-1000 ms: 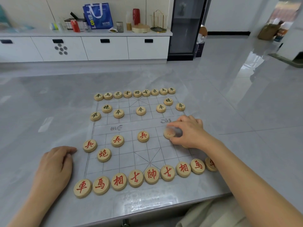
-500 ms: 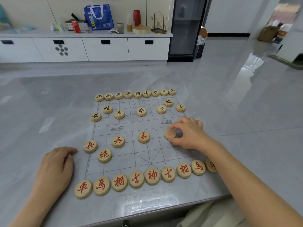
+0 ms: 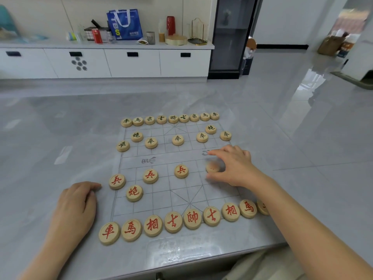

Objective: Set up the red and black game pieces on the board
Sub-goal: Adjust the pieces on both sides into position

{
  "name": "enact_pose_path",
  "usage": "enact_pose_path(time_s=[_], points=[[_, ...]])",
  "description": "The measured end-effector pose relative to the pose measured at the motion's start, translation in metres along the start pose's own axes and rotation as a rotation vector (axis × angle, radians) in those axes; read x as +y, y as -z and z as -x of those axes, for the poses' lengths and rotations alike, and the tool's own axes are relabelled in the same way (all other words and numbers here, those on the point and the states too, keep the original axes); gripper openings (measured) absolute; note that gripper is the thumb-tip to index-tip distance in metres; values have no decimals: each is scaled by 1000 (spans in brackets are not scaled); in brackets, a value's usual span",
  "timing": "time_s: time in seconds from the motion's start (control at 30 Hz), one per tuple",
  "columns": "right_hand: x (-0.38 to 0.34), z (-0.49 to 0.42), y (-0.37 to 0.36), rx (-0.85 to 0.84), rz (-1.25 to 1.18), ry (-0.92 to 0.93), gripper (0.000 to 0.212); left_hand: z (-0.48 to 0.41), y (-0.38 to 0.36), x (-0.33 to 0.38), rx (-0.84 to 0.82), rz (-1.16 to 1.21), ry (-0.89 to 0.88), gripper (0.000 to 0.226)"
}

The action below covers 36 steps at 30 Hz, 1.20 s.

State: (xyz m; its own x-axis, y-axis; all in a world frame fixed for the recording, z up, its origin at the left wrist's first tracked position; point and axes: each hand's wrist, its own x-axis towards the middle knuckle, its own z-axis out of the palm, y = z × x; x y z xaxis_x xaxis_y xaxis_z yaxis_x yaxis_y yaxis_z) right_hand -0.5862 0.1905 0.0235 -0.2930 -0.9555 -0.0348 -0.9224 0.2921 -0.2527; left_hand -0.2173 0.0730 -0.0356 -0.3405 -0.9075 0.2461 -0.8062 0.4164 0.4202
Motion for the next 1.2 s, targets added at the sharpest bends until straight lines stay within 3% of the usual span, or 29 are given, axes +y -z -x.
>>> enact_pose_path(time_s=[0.5, 0.73, 0.9, 1.07, 1.2], points=[[-59, -16, -21, -53, 31, 131, 62, 3, 1, 4, 28, 58, 21, 23], [-59, -16, -24, -30, 53, 135, 47, 4, 4, 7, 19, 75, 36, 24], [-65, -15, -22, -25, 64, 123, 62, -1, 12, 13, -31, 169, 128, 24], [-105, -21, -30, -7, 31, 203, 64, -19, 18, 32, -202, 107, 85, 62], [-126, -26, -37, -58, 59, 232, 63, -25, 10, 37, -183, 6, 39, 65]])
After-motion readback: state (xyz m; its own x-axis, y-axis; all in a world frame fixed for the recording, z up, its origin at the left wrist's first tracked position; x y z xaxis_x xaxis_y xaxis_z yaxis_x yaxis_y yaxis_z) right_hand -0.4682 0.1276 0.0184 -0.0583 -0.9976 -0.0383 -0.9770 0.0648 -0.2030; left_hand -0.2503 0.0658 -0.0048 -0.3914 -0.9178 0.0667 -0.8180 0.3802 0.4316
